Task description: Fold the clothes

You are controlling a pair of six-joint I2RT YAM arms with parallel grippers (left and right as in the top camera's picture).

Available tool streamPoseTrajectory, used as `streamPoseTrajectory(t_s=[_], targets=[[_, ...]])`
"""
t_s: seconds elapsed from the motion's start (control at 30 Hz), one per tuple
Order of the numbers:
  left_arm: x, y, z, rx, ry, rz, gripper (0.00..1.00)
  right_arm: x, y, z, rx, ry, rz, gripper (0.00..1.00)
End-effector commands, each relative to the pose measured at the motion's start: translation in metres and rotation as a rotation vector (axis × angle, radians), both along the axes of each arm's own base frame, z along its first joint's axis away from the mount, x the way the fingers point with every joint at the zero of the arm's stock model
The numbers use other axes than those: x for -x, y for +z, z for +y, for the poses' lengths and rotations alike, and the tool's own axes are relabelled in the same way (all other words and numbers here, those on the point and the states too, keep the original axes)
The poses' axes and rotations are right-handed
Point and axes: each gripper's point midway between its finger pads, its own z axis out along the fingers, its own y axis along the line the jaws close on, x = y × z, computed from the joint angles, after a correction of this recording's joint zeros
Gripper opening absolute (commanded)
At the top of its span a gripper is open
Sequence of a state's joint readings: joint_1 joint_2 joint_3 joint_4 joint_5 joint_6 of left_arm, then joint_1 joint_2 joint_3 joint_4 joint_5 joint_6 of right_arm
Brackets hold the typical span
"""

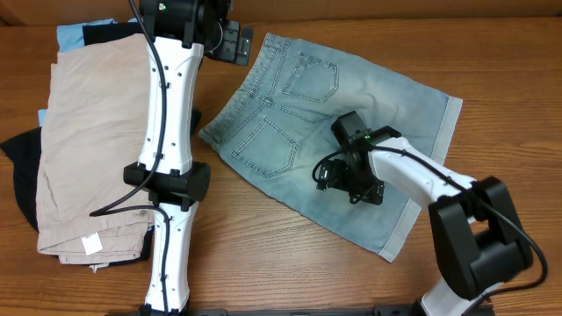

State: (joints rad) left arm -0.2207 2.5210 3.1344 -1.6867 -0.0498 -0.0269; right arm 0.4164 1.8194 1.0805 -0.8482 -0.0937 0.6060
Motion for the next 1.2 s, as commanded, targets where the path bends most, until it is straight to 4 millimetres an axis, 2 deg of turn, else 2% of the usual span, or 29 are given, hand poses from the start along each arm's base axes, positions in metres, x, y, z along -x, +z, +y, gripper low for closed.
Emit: streamPoseTrajectory(t_s=[0.0, 0.17, 0.3, 0.5, 0.6, 0.7, 0.8, 0.83, 0.87, 0.9, 0.97, 1.07, 1.1, 1.17], targets=[[-0.001, -0.002, 0.003, -0.008, 0.010, 0.003, 1.00, 0.017, -0.020, -0.019, 0.043, -0.073, 0.030, 1.00], [-0.001, -0.002, 0.003, -0.008, 0.010, 0.003, 1.00, 0.019, -0.037, -0.046, 0.080, -0.136, 0.019, 1.00], [-0.001, -0.002, 0.003, -0.008, 0.010, 0.003, 1.00, 0.012, -0.041, -0.085, 0.141, -0.239, 0.014, 1.00], [-0.001, -0.002, 0.003, -0.020, -0.012, 0.001, 1.00, -0.006, -0.040, -0.137, 0.116, -0.377, -0.016, 1.00], [-0.001, 0.000, 0.003, -0.031, -0.035, -0.003, 1.00, -0.014, -0.035, -0.140, 0.040, -0.360, -0.023, 1.00], [0.001, 0.006, 0.004, -0.040, -0.048, -0.018, 1.00, -0.023, -0.021, -0.147, 0.054, -0.377, -0.043, 1.00], [0.006, 0.025, 0.008, -0.042, -0.038, -0.056, 1.00, -0.039, 0.009, -0.152, 0.072, -0.391, -0.110, 1.00], [0.010, 0.042, 0.013, -0.034, -0.011, -0.090, 1.00, -0.047, 0.037, -0.157, 0.087, -0.412, -0.165, 1.00], [0.013, 0.049, 0.014, -0.028, -0.002, -0.105, 1.00, -0.050, 0.050, -0.158, 0.091, -0.414, -0.190, 1.00], [0.020, 0.070, 0.018, -0.012, 0.017, -0.147, 1.00, -0.055, 0.084, -0.161, 0.091, -0.428, -0.256, 1.00], [0.031, 0.096, 0.026, -0.006, 0.059, -0.205, 1.00, -0.052, 0.126, -0.165, 0.096, -0.463, -0.330, 1.00], [0.050, 0.133, 0.034, 0.006, 0.096, -0.286, 1.00, -0.032, 0.185, -0.179, 0.144, -0.567, -0.441, 1.00], [0.062, 0.150, 0.028, 0.034, 0.075, -0.318, 1.00, -0.011, 0.217, -0.190, 0.183, -0.634, -0.520, 1.00], [0.073, 0.160, 0.021, 0.062, 0.054, -0.329, 1.00, 0.012, 0.244, -0.196, 0.194, -0.673, -0.601, 1.00]])
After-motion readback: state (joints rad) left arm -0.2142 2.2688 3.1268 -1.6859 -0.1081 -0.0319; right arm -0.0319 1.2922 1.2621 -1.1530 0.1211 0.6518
